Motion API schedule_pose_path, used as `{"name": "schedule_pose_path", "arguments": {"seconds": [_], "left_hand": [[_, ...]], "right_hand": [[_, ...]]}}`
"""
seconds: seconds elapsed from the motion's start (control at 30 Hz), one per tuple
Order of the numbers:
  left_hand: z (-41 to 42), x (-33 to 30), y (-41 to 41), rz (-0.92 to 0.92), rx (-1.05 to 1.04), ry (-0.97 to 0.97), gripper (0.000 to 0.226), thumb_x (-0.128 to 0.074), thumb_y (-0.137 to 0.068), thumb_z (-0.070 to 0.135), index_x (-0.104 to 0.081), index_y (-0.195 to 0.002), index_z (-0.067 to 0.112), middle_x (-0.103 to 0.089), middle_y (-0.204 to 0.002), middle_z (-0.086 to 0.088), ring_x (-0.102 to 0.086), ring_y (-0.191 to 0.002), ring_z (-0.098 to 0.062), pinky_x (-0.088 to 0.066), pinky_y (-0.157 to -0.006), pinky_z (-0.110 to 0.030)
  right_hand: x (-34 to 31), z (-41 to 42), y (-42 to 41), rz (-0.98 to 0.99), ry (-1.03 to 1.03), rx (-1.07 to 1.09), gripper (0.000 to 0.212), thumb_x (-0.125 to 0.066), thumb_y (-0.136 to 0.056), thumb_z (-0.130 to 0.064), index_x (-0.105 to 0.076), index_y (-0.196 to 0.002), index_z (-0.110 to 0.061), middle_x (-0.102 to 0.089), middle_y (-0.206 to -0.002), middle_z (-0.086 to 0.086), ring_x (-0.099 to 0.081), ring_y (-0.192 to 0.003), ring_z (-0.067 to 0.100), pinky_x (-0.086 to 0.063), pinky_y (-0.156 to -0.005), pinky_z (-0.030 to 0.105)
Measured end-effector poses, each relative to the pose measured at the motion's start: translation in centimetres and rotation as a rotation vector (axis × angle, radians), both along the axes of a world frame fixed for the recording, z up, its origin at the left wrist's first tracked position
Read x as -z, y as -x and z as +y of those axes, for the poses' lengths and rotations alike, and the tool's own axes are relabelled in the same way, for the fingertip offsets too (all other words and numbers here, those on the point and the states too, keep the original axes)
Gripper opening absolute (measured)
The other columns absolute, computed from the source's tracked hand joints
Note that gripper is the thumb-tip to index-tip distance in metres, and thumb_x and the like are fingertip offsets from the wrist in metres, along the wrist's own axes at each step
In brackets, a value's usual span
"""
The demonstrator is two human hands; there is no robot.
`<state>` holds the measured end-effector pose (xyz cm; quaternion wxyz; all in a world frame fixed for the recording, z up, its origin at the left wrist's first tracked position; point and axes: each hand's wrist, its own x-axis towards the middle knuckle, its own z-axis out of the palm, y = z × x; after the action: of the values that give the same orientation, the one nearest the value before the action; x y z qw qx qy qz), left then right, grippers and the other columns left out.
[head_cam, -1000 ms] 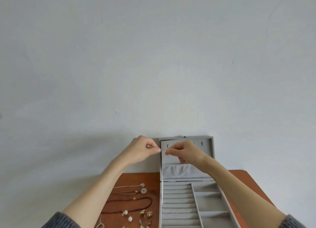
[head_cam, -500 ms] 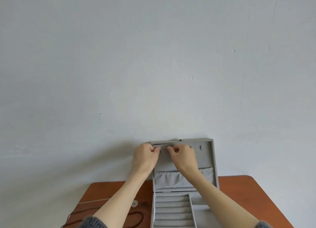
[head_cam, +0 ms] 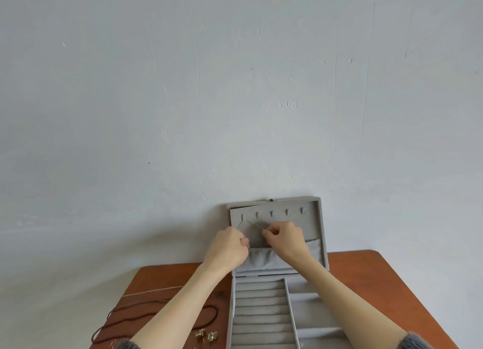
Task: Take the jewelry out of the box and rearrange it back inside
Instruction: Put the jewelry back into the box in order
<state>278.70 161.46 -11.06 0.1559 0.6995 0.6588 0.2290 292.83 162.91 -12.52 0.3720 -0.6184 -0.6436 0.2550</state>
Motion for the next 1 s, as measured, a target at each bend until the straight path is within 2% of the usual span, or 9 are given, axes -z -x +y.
{"name": "schedule_pose_path", "arguments": {"seconds": [0.07, 0.13, 0.3, 0.43, 0.53, 0.67, 0.8, 0.93, 1.0], "left_hand": [[0.0, -0.7, -0.6, -0.056, 0.081, -0.012, 0.026, -0.049, -0.088, 0.005, -0.064, -0.068, 0.01, -0.06, -0.07, -0.003, -0.066, -0.068, -0.006, -0.045, -0.057, -0.017], [0.2, -1.8, -1.3, -0.22, 0.081, -0.036, 0.021, -0.056, -0.089, 0.011, -0.072, -0.077, 0.006, -0.064, -0.07, -0.001, -0.061, -0.057, 0.0, -0.045, -0.053, -0.008], [0.9, -2.0, -3.0, -0.721, -0.05, -0.013, 0.02, -0.062, -0.086, 0.006, -0.067, -0.068, 0.012, -0.067, -0.068, -0.008, -0.066, -0.06, -0.016, -0.055, -0.055, -0.018], [0.9, -0.9, -3.3, -0.983, -0.159, 0.009, 0.012, -0.06, -0.083, -0.007, -0.067, -0.077, 0.0, -0.066, -0.077, -0.017, -0.066, -0.068, -0.025, -0.058, -0.06, -0.023], [1.2, 0.3, -3.0, -0.913, -0.177, -0.039, 0.008, -0.061, -0.082, -0.007, -0.069, -0.084, -0.005, -0.067, -0.076, -0.014, -0.068, -0.07, -0.025, -0.059, -0.066, -0.028], [1.1, 0.4, -2.9, -0.867, -0.197, -0.043, 0.019, -0.063, -0.081, -0.005, -0.067, -0.066, 0.005, -0.068, -0.077, -0.017, -0.069, -0.068, -0.025, -0.058, -0.061, -0.027], [0.4, 0.0, -2.6, -0.47, -0.11, -0.13, 0.021, -0.07, -0.08, 0.013, -0.067, -0.06, 0.008, -0.071, -0.07, -0.016, -0.069, -0.064, -0.026, -0.059, -0.064, -0.033], [-0.5, -0.4, -0.6, -0.107, -0.125, -0.289, 0.033, -0.064, -0.085, 0.031, -0.068, -0.065, 0.005, -0.069, -0.065, -0.009, -0.063, -0.06, -0.023, -0.049, -0.058, -0.031], [-0.9, -0.4, 0.5, 0.029, -0.029, -0.369, 0.021, -0.057, -0.09, 0.026, -0.072, -0.082, 0.013, -0.071, -0.084, 0.0, -0.062, -0.082, -0.015, -0.05, -0.07, -0.03]], "right_hand": [[-0.1, -0.2, -0.6, -0.016, -0.008, -0.026, 0.02, -0.056, -0.09, -0.02, -0.071, -0.083, -0.009, -0.071, -0.086, 0.009, -0.059, -0.083, 0.02, -0.045, -0.072, 0.025], [-0.1, -0.3, -0.9, -0.048, -0.012, -0.04, 0.019, -0.058, -0.089, -0.019, -0.072, -0.09, -0.008, -0.072, -0.091, 0.008, -0.059, -0.085, 0.018, -0.045, -0.073, 0.024], [0.7, -0.3, -1.3, -0.069, 0.05, -0.086, 0.018, -0.056, -0.086, -0.013, -0.072, -0.092, -0.009, -0.071, -0.093, 0.006, -0.058, -0.083, 0.016, -0.044, -0.071, 0.023], [0.8, -0.4, -1.5, -0.007, 0.056, -0.097, 0.02, -0.053, -0.088, -0.009, -0.072, -0.093, -0.008, -0.067, -0.085, 0.004, -0.055, -0.081, 0.013, -0.041, -0.067, 0.017], [0.9, -0.6, -1.8, 0.036, 0.037, -0.107, 0.021, -0.052, -0.089, -0.01, -0.072, -0.094, -0.008, -0.071, -0.094, 0.006, -0.056, -0.082, 0.01, -0.038, -0.059, 0.007], [1.0, -0.8, -1.8, 0.035, 0.051, -0.158, 0.021, -0.052, -0.089, -0.016, -0.072, -0.096, -0.011, -0.069, -0.09, 0.003, -0.056, -0.082, 0.01, -0.039, -0.061, 0.008], [1.1, -1.0, -1.7, -0.011, 0.04, -0.157, 0.02, -0.054, -0.089, -0.018, -0.071, -0.098, -0.011, -0.065, -0.085, -0.001, -0.055, -0.082, 0.01, -0.039, -0.06, 0.009], [0.9, -1.2, -1.2, -0.135, -0.002, -0.156, 0.021, -0.052, -0.09, -0.018, -0.069, -0.102, -0.014, -0.069, -0.105, 0.002, -0.06, -0.099, 0.015, -0.046, -0.085, 0.023], [0.8, -1.3, -0.7, -0.327, -0.028, -0.165, 0.024, -0.048, -0.091, -0.021, -0.067, -0.107, -0.019, -0.067, -0.112, -0.001, -0.058, -0.106, 0.019, -0.04, -0.094, 0.031]]}}
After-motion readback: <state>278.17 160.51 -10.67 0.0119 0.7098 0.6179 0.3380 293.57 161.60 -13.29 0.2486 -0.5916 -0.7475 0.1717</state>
